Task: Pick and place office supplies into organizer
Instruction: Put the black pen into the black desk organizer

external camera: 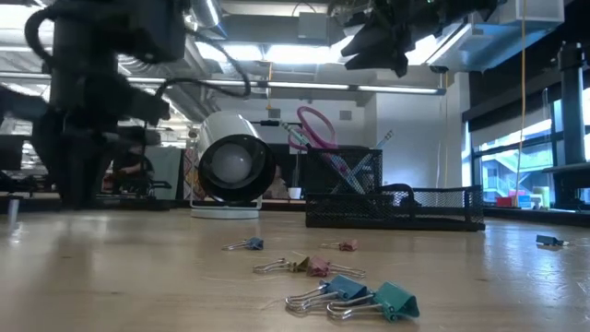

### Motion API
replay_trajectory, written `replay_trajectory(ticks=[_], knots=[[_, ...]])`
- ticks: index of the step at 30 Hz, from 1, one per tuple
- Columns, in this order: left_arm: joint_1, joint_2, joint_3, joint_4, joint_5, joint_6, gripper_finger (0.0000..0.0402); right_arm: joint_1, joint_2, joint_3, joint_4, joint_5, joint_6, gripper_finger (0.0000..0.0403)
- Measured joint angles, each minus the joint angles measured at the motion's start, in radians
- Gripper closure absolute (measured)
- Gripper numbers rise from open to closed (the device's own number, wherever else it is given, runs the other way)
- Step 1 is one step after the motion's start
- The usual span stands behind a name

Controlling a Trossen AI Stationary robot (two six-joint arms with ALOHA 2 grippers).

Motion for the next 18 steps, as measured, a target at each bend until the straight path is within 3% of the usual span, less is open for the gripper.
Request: replay_trajectory(ticks=[8, 13, 18], knots=[[0.000, -0.001, 0.194, -0.196, -0.076, 0.066, 0.0359, -0.001, 0.000, 0.000, -0.003, -0.113, 0.160, 0.0231], [-0.001, -0.002, 0.368, -0.310, -0.249, 0.198, 0.0359, -0.003, 0.000, 0.000, -0.003, -0.180, 0.270, 0.0231], [-0.003, -0.003, 0.527, -0.311, -0.479, 0.439, 0.0359, -0.004, 0.000, 0.000, -0.002, -0.185, 0.396, 0.0231]])
